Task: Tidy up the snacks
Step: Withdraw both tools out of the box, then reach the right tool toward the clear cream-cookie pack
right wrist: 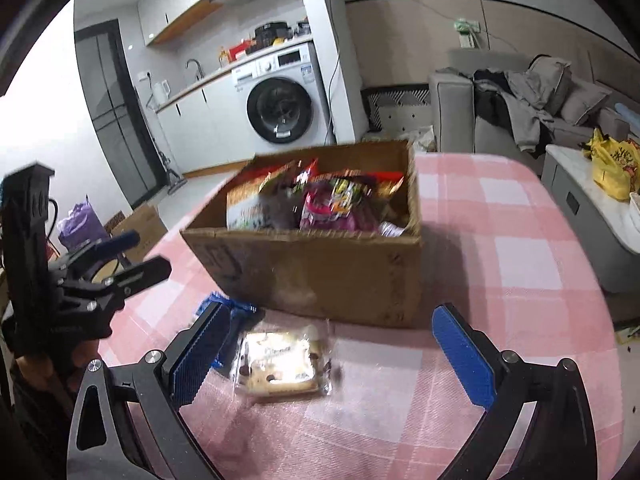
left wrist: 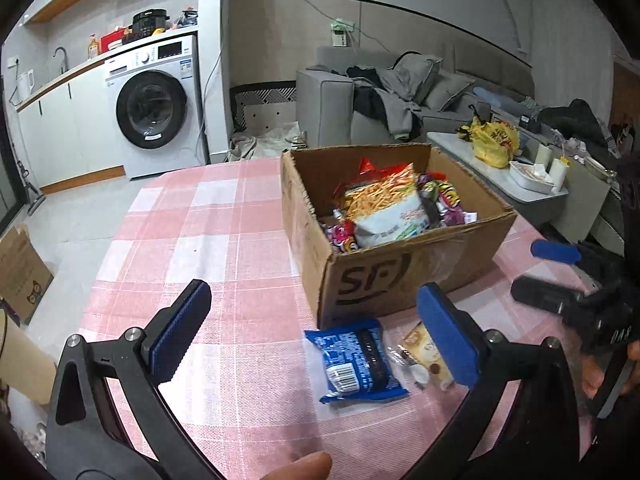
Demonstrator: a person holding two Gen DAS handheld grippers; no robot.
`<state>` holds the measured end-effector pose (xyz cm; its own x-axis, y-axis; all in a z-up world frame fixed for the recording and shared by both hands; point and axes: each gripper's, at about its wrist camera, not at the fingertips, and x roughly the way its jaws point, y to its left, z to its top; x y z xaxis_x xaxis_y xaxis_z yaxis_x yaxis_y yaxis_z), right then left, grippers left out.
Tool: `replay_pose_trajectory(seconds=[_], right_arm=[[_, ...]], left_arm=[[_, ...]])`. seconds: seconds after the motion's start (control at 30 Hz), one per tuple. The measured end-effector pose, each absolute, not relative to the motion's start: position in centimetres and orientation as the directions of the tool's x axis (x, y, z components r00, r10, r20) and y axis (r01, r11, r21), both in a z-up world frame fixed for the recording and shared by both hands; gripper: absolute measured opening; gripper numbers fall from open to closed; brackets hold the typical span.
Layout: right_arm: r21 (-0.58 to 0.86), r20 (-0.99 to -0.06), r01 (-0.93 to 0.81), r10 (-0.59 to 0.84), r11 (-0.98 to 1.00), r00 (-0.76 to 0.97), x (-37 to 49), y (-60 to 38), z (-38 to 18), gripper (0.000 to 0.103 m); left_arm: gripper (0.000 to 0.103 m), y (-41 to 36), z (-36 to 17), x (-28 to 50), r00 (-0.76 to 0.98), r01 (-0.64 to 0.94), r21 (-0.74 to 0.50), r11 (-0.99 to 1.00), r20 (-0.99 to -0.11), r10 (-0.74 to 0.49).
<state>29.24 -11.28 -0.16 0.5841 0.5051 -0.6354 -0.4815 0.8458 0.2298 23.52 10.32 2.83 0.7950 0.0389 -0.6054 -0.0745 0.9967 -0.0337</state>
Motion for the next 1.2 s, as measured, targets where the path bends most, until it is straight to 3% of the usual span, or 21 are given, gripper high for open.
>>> replay_pose_trajectory(seconds=[0.57, 1.2], right_arm=[[0.187, -0.790, -0.486, 0.424, 0.854, 0.442, 30.6, -8.2, -6.2, 0.103], [0.148, -0.822, -0.580, 0.426, 0.801, 0.379, 29.0, -3.9, -8.6, 0.103]], left_arm=[[0.103, 11.7, -2.0, 27.5, 0.706, -0.099, -0.055, 0.994, -0.708, 0.031], [0.103, 13.4, -3.6, 28.8, 0.689, -0.111, -0.063, 0.992, -0.724, 0.030]])
